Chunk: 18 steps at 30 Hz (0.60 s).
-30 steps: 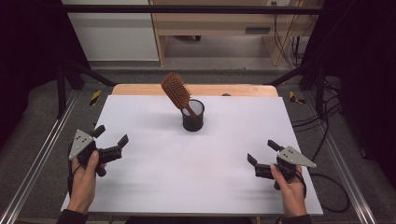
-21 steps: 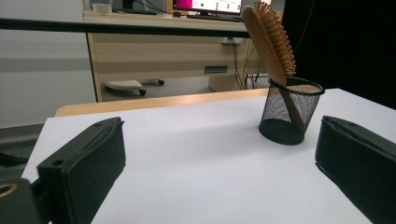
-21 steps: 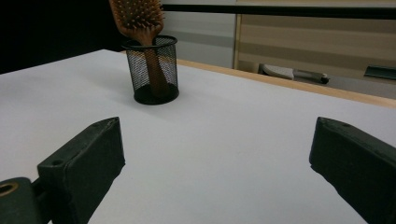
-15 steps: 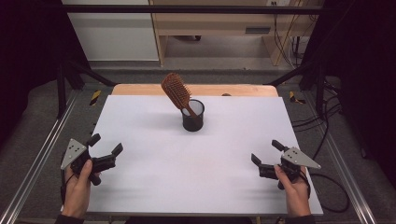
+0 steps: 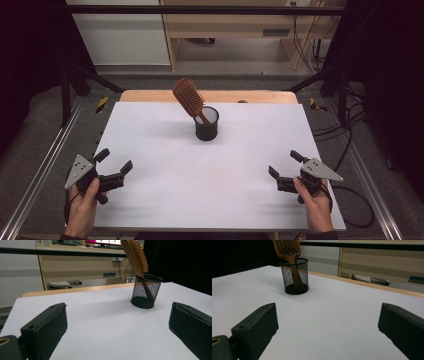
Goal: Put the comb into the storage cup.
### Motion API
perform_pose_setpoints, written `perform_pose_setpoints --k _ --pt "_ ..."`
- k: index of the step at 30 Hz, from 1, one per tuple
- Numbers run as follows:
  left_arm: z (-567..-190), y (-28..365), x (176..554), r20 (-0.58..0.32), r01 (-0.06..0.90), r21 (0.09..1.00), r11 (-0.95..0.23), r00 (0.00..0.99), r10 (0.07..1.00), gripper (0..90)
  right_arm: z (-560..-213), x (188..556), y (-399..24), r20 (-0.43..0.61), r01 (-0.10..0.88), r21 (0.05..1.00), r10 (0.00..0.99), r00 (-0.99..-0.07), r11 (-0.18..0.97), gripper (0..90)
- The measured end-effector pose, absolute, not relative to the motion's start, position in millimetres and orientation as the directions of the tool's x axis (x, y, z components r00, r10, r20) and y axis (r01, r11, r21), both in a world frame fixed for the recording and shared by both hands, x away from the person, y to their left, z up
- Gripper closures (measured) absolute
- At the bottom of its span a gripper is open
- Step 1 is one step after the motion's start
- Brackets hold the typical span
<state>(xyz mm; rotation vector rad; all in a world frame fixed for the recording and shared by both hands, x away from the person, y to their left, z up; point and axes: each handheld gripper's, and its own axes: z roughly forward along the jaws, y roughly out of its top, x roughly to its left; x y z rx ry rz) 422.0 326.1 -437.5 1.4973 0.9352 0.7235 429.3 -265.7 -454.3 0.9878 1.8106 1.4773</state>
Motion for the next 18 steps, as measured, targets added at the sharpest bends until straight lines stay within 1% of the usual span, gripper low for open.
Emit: perform_pose_setpoints --k 14,18 --pt "-444.0 326.8 410.8 -0.065 0.149 0.989 -0.012 0.502 0.862 2.0 -457.0 418.9 -272.9 0.016 0.184 0.977 0.829 -0.559 0.105 2.7" --pt "-444.8 327.0 409.2 -0.077 0.152 0.988 -0.001 0.507 0.858 2.0 -457.5 416.8 -272.7 0.012 0.181 0.977 0.826 -0.564 0.109 2.9"
